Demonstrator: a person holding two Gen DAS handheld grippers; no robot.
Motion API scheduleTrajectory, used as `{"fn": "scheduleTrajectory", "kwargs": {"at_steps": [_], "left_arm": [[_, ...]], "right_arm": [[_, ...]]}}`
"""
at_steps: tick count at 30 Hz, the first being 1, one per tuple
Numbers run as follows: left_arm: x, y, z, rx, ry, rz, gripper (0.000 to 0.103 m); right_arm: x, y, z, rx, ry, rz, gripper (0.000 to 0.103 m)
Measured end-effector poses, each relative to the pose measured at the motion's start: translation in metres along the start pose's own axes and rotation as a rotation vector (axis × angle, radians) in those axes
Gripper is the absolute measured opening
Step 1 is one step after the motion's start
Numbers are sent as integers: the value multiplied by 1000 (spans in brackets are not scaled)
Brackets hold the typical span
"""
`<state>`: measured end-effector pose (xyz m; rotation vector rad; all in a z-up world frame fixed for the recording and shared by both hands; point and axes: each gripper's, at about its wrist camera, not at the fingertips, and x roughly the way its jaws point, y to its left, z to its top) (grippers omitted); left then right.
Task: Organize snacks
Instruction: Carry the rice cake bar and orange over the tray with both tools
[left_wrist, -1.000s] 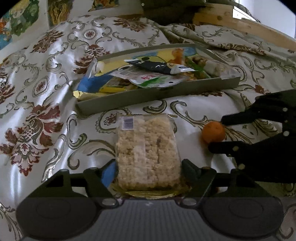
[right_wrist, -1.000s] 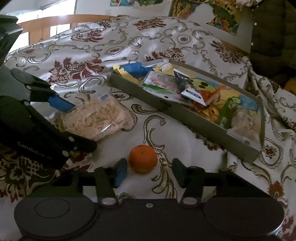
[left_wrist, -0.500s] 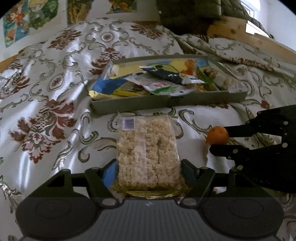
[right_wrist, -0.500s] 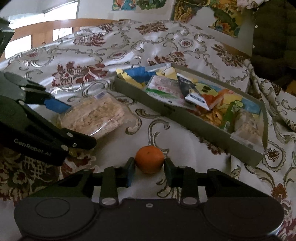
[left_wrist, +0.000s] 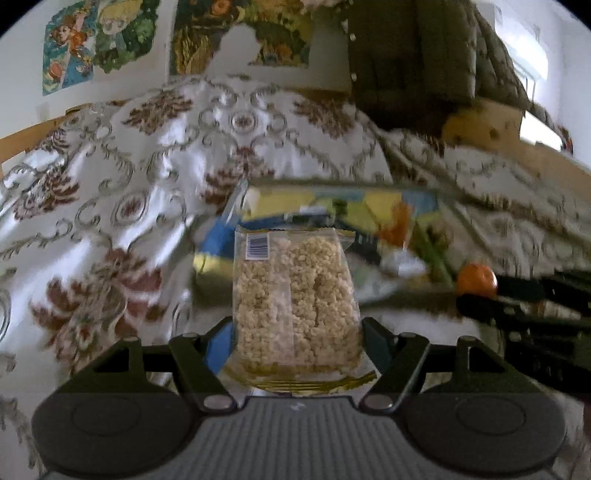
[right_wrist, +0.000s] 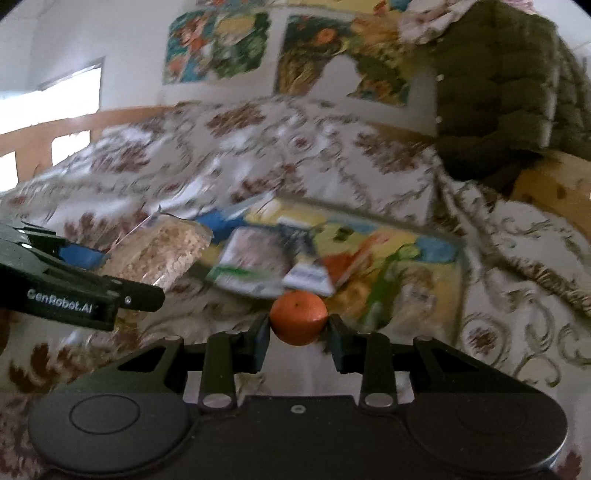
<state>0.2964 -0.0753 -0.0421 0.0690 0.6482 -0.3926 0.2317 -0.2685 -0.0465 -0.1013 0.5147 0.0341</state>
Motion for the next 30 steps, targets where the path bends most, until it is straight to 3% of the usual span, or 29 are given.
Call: {"fn": "scheduleTrajectory", "kwargs": {"at_steps": [6,14,30], "left_arm": [[23,-13,36,-24,-42,-8,77],[70,-34,71,-31,1,-32,77],[103,-36,64,-83,83,30,77]], "right_arm": [[8,-23,11,52,-30,-44,36],[32,-45,18,93,-17,-70,36],[58,-53,7,81,27,-60,36]]}}
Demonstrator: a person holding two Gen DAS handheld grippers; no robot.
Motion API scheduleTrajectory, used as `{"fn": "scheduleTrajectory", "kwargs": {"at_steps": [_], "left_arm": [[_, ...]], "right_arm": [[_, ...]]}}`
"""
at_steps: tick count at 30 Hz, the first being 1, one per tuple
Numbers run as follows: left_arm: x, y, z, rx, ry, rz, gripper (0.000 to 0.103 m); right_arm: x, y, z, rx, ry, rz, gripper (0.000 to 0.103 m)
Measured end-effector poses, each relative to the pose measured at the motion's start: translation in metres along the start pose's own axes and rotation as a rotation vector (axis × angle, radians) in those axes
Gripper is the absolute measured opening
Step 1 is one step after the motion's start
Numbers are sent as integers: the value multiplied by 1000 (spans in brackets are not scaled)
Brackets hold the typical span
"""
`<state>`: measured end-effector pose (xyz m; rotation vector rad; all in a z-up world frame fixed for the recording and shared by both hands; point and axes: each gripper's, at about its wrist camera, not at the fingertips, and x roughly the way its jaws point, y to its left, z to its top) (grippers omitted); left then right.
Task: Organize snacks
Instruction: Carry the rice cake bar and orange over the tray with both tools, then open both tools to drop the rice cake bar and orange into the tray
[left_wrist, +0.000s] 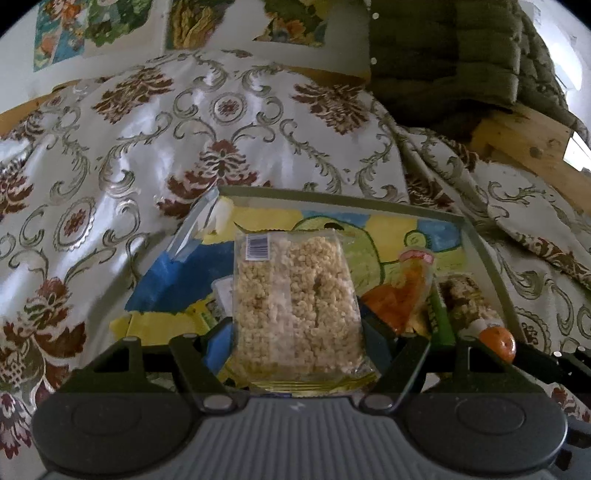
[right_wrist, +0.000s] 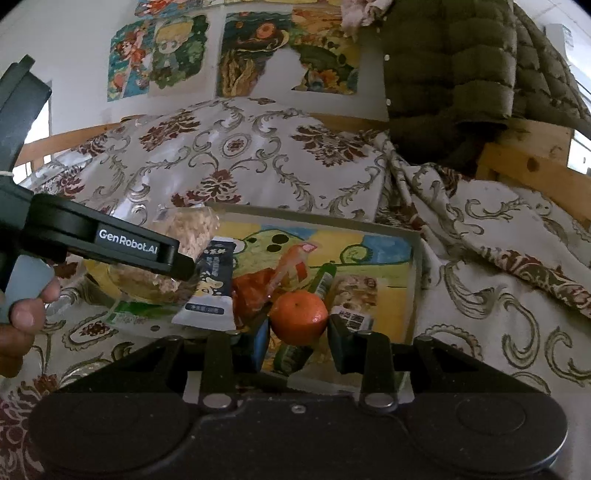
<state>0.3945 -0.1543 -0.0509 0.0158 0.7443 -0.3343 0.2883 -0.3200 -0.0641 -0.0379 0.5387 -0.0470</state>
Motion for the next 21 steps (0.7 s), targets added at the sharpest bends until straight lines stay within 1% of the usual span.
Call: {"fn": "scheduleTrajectory", "kwargs": {"at_steps": [7,21], "left_arm": [[1,2,-6,-26,16,11,77],[0,-1,-7,-33,18,10,77]], "right_arm": [[7,7,0,-32,12,22,36],[11,9,-3,-49,26,25,36]]}}
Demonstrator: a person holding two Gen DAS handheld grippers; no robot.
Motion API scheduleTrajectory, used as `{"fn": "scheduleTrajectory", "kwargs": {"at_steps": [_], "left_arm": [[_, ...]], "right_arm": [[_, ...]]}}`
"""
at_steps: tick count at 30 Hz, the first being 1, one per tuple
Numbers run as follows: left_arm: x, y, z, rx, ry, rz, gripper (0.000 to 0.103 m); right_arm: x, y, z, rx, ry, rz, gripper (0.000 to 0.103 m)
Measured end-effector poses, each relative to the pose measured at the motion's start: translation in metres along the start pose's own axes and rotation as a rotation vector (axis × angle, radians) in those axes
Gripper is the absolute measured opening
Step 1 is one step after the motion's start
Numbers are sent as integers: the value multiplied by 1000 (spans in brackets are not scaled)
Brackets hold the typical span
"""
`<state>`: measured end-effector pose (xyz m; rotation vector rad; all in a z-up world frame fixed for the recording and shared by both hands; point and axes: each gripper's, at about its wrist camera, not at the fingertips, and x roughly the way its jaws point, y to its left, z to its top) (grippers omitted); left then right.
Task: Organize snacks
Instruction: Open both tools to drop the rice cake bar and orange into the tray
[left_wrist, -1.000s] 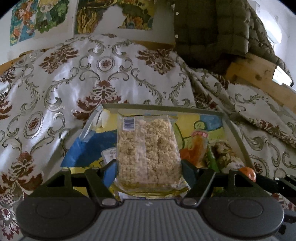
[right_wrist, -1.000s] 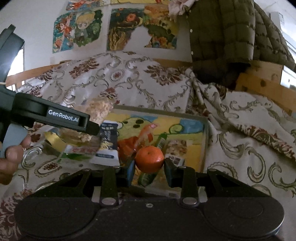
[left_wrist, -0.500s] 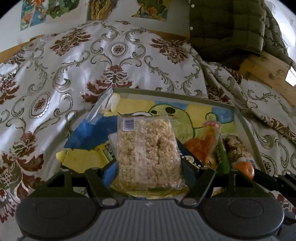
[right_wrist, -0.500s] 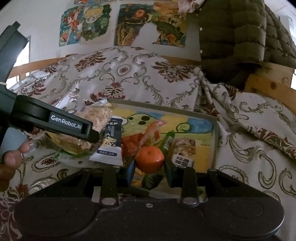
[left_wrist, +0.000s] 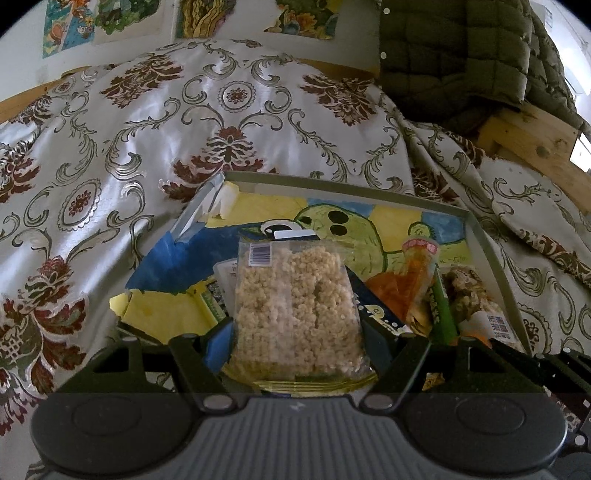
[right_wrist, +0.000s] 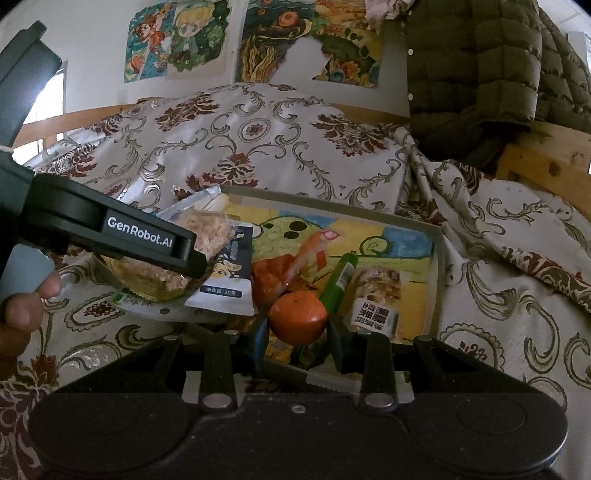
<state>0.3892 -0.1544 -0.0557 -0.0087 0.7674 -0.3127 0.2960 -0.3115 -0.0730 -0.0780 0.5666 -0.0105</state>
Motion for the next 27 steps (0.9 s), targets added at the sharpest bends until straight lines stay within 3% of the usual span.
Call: {"fn": "scheduleTrajectory", "kwargs": {"at_steps": [14,27], "left_arm": [[-3,2,-2,-19,-1,-8,80],[-19,6,-2,-51,-40,-35,89]], "right_arm": [[-2,3,-2,-7,-1,4,40],[-12,5,1,-5,-28,6,58]]}}
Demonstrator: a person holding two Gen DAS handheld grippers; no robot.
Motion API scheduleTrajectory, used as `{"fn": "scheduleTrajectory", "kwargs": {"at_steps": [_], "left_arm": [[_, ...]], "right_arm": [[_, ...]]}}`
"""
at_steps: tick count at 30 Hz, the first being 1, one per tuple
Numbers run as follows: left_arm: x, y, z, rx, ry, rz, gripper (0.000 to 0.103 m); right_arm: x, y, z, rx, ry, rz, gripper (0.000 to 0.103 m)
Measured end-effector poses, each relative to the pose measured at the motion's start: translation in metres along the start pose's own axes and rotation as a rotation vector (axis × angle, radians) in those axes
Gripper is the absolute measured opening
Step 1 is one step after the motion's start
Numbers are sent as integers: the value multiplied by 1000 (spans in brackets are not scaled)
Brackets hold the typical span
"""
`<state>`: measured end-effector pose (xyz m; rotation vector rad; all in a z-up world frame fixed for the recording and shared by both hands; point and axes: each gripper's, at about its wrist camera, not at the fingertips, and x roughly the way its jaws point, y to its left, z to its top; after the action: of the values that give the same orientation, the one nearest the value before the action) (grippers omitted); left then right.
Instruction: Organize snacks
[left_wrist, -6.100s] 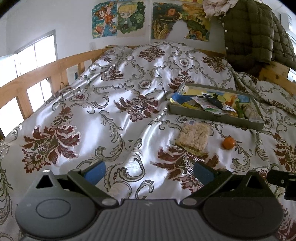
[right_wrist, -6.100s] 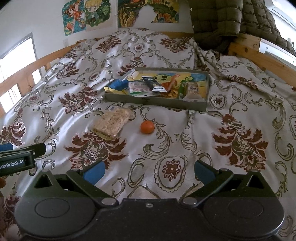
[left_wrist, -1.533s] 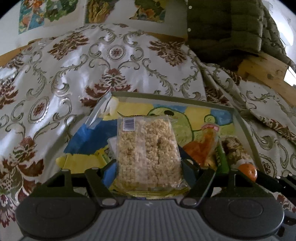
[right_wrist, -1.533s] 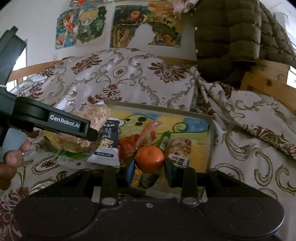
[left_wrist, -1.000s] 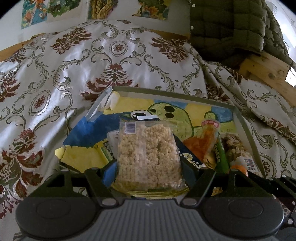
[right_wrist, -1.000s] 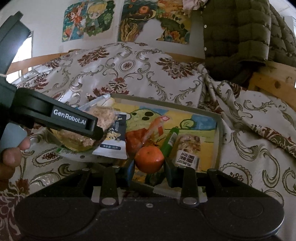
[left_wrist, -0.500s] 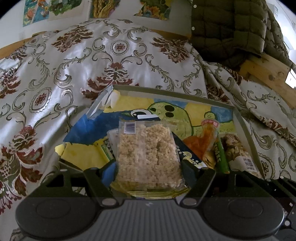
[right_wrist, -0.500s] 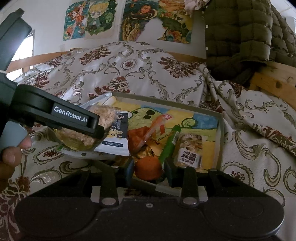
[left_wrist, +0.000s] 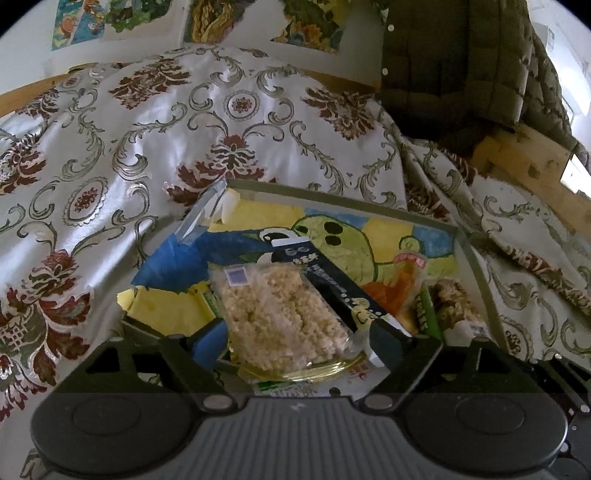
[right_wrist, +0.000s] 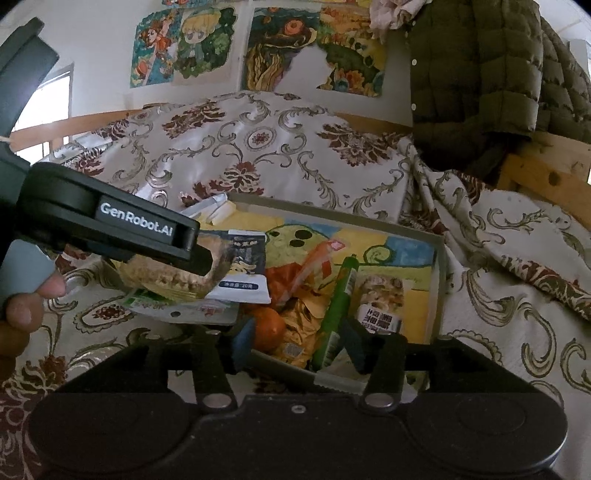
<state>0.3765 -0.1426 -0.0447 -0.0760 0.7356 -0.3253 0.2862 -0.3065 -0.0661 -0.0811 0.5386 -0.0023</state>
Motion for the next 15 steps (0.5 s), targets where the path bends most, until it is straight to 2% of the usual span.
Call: {"fn": "scheduleTrajectory", "kwargs": {"at_steps": [9,15], "left_arm": [[-26,3,-2,7,-64,-2,97],[-46,12,-7,-35,-97,13,100]], "right_arm": [[-18,5,5,-1,-36,0,72],[-34,3,8,23,-56,-19,81]]}}
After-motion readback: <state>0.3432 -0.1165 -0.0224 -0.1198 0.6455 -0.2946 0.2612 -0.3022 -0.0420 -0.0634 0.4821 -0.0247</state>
